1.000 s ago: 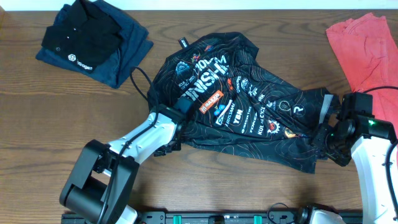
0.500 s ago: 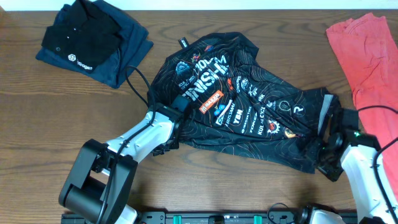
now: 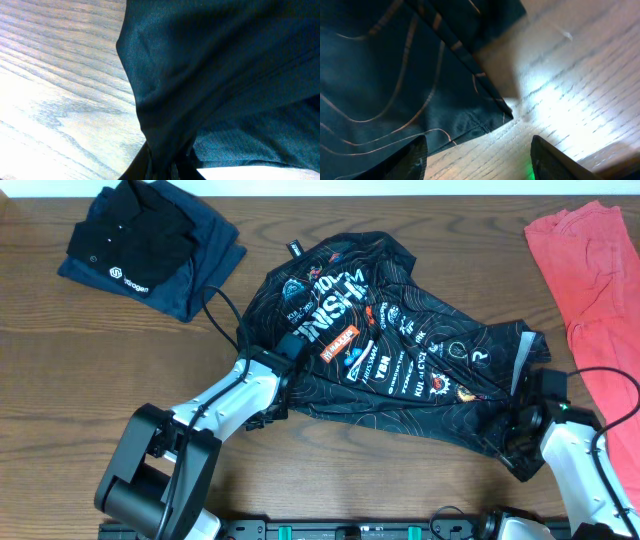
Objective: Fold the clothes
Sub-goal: 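Grasp the lower-right hem of the jersey with the right gripper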
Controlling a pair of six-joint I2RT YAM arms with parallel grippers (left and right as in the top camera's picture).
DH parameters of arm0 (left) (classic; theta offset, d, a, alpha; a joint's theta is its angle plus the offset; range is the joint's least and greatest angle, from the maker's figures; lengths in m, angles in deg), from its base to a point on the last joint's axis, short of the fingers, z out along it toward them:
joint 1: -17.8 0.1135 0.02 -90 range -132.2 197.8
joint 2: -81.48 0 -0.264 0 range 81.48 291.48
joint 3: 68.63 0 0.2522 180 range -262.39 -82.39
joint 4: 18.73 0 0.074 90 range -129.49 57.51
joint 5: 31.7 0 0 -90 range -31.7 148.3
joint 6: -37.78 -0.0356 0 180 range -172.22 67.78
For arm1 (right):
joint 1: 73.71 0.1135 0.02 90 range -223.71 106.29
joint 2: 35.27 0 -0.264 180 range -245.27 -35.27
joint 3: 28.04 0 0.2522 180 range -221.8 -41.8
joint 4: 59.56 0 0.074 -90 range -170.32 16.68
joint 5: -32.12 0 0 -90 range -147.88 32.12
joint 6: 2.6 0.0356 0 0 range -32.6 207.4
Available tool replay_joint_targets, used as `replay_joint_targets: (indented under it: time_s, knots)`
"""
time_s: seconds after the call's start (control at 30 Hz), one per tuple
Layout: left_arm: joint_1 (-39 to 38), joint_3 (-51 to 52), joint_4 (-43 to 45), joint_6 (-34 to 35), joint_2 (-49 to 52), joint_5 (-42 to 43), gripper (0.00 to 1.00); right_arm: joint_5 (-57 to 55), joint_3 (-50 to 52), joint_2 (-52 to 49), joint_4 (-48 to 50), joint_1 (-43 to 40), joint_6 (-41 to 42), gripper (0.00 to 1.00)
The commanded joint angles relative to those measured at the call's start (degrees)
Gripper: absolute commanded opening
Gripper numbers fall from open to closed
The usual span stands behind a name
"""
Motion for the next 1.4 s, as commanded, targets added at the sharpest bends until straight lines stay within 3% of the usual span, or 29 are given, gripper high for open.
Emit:
replay_joint_targets:
  time_s: [0.0, 0.13, 0.5, 0.77, 1.0, 1.27, 1.37]
  knots:
    - [0.3, 0.5, -0.1, 0.7, 0.5, -0.9, 0.11, 0.6, 1.2, 0.3, 0.1, -0.6, 6.2, 0.64]
    - [0.3, 0.5, 0.0, 0.7, 0.5, -0.9, 0.11, 0.5, 2.1, 0.3, 0.4, -0.6, 10.7, 0.64]
    - [0.3, 0.5, 0.0, 0.7, 0.5, -0.9, 0.11, -3.3, 2.7, 0.3, 2.6, -0.6, 13.0, 0.63]
    - [0.3, 0.5, 0.0, 0.7, 0.5, -0.9, 0.11, -6.5, 4.5, 0.3, 3.7, -0.6, 16.2, 0.50]
    - [0.3, 0.5, 0.0, 0.7, 0.5, -0.9, 0.11, -5.7, 7.8, 0.3, 8.5, -0.6, 16.2, 0.49]
    - [0.3, 0.5, 0.0, 0.7, 0.5, -0.9, 0.11, -5.7, 7.8, 0.3, 9.1, -0.6, 17.0, 0.31]
    - [0.3, 0.5, 0.0, 0.7, 0.5, -0.9, 0.11, -5.7, 7.8, 0.3, 9.1, -0.6, 17.0, 0.11]
